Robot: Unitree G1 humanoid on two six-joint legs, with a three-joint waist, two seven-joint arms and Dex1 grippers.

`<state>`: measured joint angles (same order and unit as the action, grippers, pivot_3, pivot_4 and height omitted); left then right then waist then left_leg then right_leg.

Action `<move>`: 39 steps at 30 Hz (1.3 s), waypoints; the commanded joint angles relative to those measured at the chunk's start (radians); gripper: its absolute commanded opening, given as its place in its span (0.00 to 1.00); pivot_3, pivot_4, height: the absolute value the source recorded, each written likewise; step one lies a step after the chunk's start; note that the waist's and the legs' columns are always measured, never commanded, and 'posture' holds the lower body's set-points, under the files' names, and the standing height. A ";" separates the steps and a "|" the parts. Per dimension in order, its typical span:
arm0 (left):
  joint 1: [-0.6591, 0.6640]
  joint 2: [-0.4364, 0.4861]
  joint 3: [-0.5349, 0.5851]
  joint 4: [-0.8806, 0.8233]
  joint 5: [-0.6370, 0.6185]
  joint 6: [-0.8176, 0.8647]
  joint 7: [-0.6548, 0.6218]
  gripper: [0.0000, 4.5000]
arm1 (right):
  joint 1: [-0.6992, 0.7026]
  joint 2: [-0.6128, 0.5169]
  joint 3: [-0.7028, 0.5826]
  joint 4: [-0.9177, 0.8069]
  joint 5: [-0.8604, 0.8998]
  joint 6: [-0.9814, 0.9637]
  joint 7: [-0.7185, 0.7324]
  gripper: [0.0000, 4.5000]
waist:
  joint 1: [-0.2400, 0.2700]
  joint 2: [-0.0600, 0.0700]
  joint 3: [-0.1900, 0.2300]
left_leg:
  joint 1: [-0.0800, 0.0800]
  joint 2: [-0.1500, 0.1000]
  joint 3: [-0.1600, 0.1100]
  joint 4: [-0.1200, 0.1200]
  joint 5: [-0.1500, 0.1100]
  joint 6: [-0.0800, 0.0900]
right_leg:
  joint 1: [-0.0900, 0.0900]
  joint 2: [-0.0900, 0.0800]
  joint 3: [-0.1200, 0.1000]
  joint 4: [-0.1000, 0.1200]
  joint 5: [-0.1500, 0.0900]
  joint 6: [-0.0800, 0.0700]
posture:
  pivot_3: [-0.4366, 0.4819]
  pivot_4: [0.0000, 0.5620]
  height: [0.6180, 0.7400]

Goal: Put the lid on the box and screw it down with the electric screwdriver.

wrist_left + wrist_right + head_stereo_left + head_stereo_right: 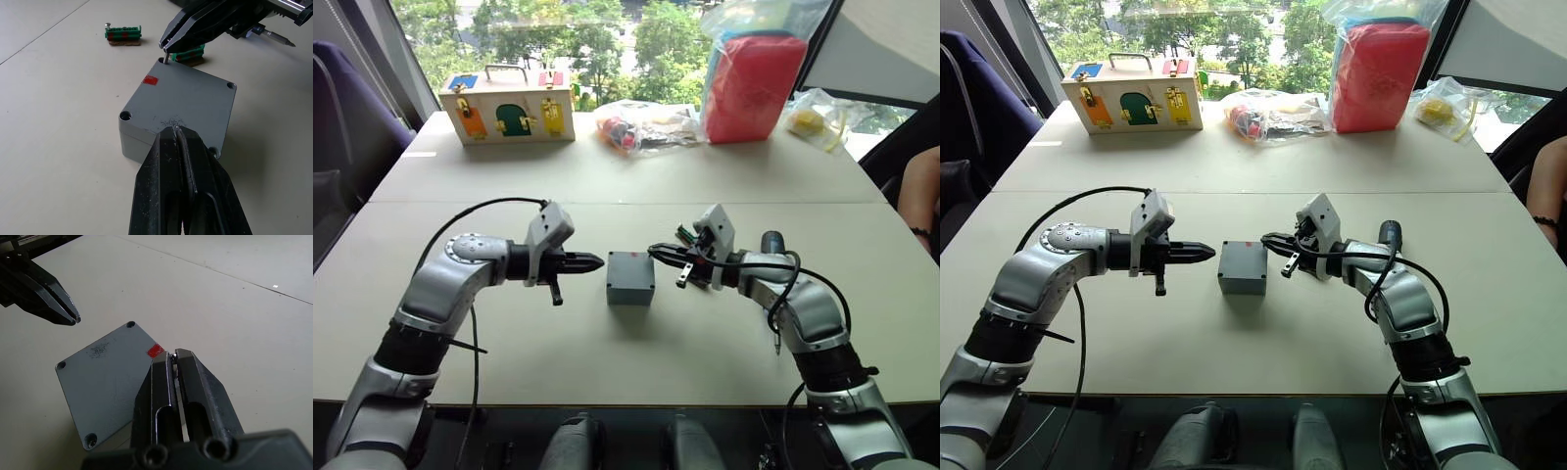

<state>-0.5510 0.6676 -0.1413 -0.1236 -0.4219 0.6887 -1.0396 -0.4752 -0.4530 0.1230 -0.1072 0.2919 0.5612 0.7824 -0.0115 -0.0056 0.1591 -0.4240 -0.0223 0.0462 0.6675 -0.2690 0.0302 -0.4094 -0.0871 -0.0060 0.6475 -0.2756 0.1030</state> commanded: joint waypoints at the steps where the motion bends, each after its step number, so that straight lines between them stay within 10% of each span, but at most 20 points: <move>1: -0.001 -0.001 0.008 -0.016 0.006 -0.017 0.006 0.00 | -0.012 -0.002 -0.008 0.003 0.004 0.009 -0.005 0.01 | 0.000 0.000 0.000 | 0.000 0.000 0.000 0.000 0.000 0.000 | 0.000 0.000 0.000 0.000 0.000 0.000 | 0.48 0.27 1.00; 21: -0.007 -0.006 0.004 -0.023 0.002 -0.009 0.015 0.00 | -0.005 -0.005 0.006 -0.008 0.014 0.028 -0.003 0.01 | 0.000 0.000 0.000 | 0.000 0.000 0.000 0.000 0.000 0.000 | 0.000 0.000 0.000 0.000 0.000 0.000 | 0.48 0.27 1.00; 28: -0.011 -0.006 0.006 -0.025 -0.001 -0.005 0.019 0.00 | -0.019 0.004 -0.021 -0.011 0.028 0.027 -0.019 0.47 | 0.000 0.000 0.000 | 0.000 0.000 0.000 0.000 0.000 0.000 | 0.000 0.000 0.000 0.000 0.000 0.000 | 0.48 0.27 1.00; 35: -0.048 -0.015 0.017 -0.035 -0.024 0.001 0.007 0.00 | -0.026 -0.021 -0.162 -0.088 0.122 0.146 -0.075 0.47 | 0.002 0.000 0.000 | 0.000 0.000 0.000 0.000 0.000 0.000 | 0.000 0.000 0.000 0.000 0.000 0.000 | 0.48 0.27 1.00; 39: -0.109 -0.012 0.007 -0.033 -0.025 -0.009 -0.034 0.00 | -0.094 -0.086 -0.331 -0.111 0.227 0.338 -0.140 0.71 | 0.004 0.000 0.000 | 0.000 0.000 0.000 0.000 0.000 0.000 | 0.000 -0.001 0.000 0.000 0.000 0.000 | 0.48 0.27 1.00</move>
<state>-0.6306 0.6502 -0.1426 -0.1252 -0.4275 0.6919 -1.0522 -0.5235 -0.5124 -0.1128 -0.1689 0.4590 0.8311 0.6695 -0.0075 -0.0056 0.1591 -0.4244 -0.0226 0.0461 0.6677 -0.2690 0.0302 -0.4093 -0.0880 -0.0061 0.6475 -0.2756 0.1030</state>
